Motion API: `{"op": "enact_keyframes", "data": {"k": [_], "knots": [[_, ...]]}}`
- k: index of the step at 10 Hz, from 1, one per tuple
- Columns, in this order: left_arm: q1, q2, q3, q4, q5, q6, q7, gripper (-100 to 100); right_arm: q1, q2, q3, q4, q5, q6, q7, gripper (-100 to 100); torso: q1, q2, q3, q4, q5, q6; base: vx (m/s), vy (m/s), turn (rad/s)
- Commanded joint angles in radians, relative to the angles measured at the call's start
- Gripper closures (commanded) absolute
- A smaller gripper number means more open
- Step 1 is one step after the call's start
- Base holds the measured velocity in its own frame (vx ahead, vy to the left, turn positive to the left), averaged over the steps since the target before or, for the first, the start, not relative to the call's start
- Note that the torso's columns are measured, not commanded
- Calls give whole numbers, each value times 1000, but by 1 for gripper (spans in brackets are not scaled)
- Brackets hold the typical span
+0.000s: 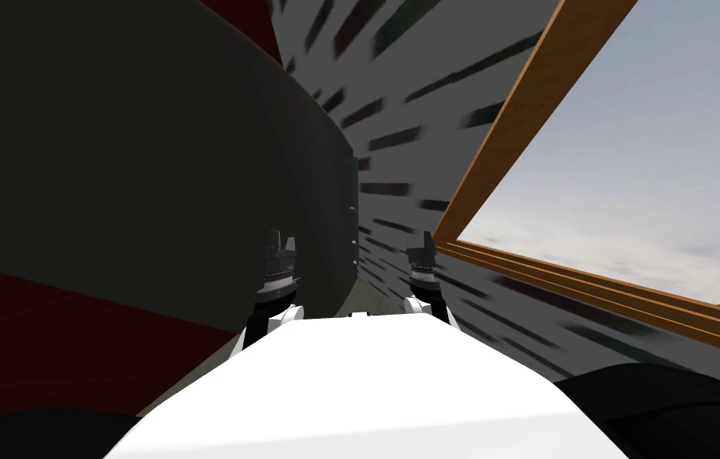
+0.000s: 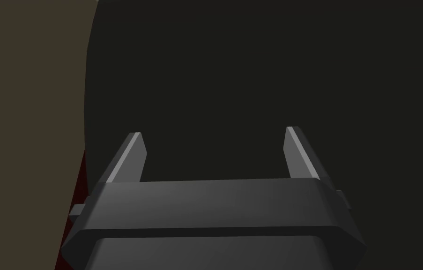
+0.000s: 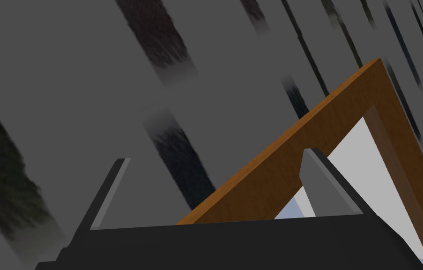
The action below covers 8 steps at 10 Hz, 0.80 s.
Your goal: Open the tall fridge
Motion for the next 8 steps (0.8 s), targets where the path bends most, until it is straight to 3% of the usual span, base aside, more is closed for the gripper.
{"op": "enact_keyframes", "data": {"k": [1, 2, 5, 8], "knots": [[-20, 39, 0, 14, -1, 6, 0, -100, 0, 0, 0, 0, 0, 0, 0, 0, 0, 74, -148, 74, 0, 0, -5, 5, -7], [-41, 65, -1, 29, -2, 12, -1, -100, 0, 0, 0, 0, 0, 0, 0, 0, 1, 108, -216, 107, 0, 0, -21, 12, -16], [-125, 132, -2, 99, -6, 41, -3, -100, 0, 0, 0, 1, 0, 0, 0, 0, 0, 122, -240, 121, 0, 0, -51, 20, -20], [-186, 149, -3, 130, -8, 54, -4, -100, 0, 0, 0, 1, 0, 0, 0, 0, 0, 119, -242, 120, 0, 0, -35, 19, -15]]}}
